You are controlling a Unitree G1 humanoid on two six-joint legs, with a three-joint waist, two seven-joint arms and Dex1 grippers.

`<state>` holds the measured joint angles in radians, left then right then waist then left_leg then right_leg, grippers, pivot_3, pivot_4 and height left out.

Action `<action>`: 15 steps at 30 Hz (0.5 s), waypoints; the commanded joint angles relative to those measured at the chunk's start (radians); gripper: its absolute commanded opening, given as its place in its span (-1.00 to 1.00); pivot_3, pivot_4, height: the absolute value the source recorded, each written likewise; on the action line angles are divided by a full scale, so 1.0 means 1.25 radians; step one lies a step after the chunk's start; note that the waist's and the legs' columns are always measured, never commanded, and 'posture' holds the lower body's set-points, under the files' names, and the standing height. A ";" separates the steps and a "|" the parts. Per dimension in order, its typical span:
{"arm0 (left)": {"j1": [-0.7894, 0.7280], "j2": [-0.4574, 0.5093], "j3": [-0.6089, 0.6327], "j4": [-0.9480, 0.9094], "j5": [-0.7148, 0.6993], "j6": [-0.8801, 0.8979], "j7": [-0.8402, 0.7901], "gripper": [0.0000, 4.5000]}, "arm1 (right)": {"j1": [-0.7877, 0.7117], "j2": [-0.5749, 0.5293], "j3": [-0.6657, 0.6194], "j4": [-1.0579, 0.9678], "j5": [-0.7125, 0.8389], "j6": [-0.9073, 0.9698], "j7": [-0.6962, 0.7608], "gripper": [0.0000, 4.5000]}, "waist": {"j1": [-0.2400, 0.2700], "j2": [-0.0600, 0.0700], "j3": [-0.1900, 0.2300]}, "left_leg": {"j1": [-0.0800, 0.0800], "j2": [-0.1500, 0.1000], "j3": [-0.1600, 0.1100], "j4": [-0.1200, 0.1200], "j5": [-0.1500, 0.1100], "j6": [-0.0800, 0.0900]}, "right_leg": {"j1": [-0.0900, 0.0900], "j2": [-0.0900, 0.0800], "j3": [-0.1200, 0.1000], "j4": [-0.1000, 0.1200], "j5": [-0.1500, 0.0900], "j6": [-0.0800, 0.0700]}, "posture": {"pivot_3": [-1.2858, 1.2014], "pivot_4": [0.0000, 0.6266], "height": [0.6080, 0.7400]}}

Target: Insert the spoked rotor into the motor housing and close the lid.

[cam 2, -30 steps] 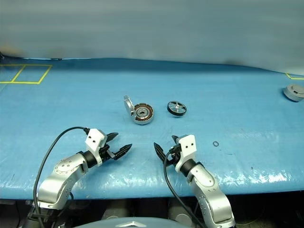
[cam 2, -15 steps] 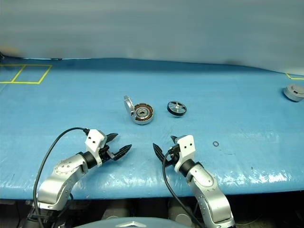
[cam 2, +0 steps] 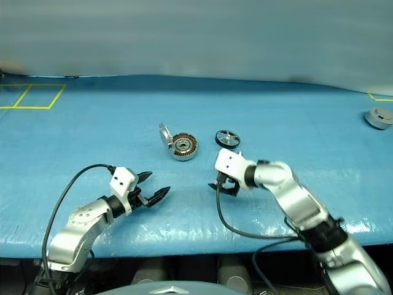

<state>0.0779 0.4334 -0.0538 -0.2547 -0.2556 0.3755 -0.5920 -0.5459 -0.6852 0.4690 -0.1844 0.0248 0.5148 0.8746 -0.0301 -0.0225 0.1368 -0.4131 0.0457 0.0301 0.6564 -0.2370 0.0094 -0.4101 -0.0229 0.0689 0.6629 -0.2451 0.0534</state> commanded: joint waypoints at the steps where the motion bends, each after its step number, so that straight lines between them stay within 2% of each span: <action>1: -0.001 0.000 -0.001 -0.032 0.005 -0.029 -0.003 1.00 | -0.132 0.042 0.070 0.122 -0.080 -0.085 0.068 0.99 | -0.001 0.000 0.000 | 0.000 0.000 0.000 -0.001 0.000 0.000 | 0.000 0.000 0.000 0.000 0.000 0.000 | 0.03 -0.52 1.00; 5: 0.028 -0.004 -0.005 -0.050 0.008 -0.050 0.001 1.00 | -0.283 0.128 0.146 0.335 -0.198 -0.217 0.061 0.99 | 0.000 0.000 0.001 | -0.001 0.000 0.000 -0.002 0.000 0.000 | -0.001 0.000 0.000 -0.001 0.002 0.003 | 0.03 -0.52 1.00; 9: 0.068 -0.015 -0.012 -0.074 0.013 -0.059 0.015 1.00 | -0.385 0.201 0.190 0.501 -0.269 -0.333 0.078 0.99 | 0.002 0.001 0.001 | -0.002 0.000 0.001 -0.002 0.000 0.000 | -0.002 -0.001 0.000 -0.001 0.002 0.004 | 0.03 -0.52 1.00; 15: 0.103 -0.031 -0.014 -0.089 0.017 -0.071 0.031 1.00 | -0.467 0.265 0.214 0.674 -0.327 -0.457 0.126 0.99 | 0.002 0.001 0.003 | -0.002 0.000 0.001 -0.002 0.000 0.000 | -0.002 -0.001 -0.001 -0.001 0.002 0.003 | 0.03 -0.52 1.00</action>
<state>0.2023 0.3974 -0.0720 -0.3196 -0.2367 0.3142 -0.5600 -1.0964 -0.3592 0.7406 0.6306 -0.3681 -0.0119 1.0121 -0.0271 -0.0207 0.1401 -0.4149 0.0455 0.0314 0.6533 -0.2373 0.0095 -0.4127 -0.0248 0.0681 0.6617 -0.2434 0.0566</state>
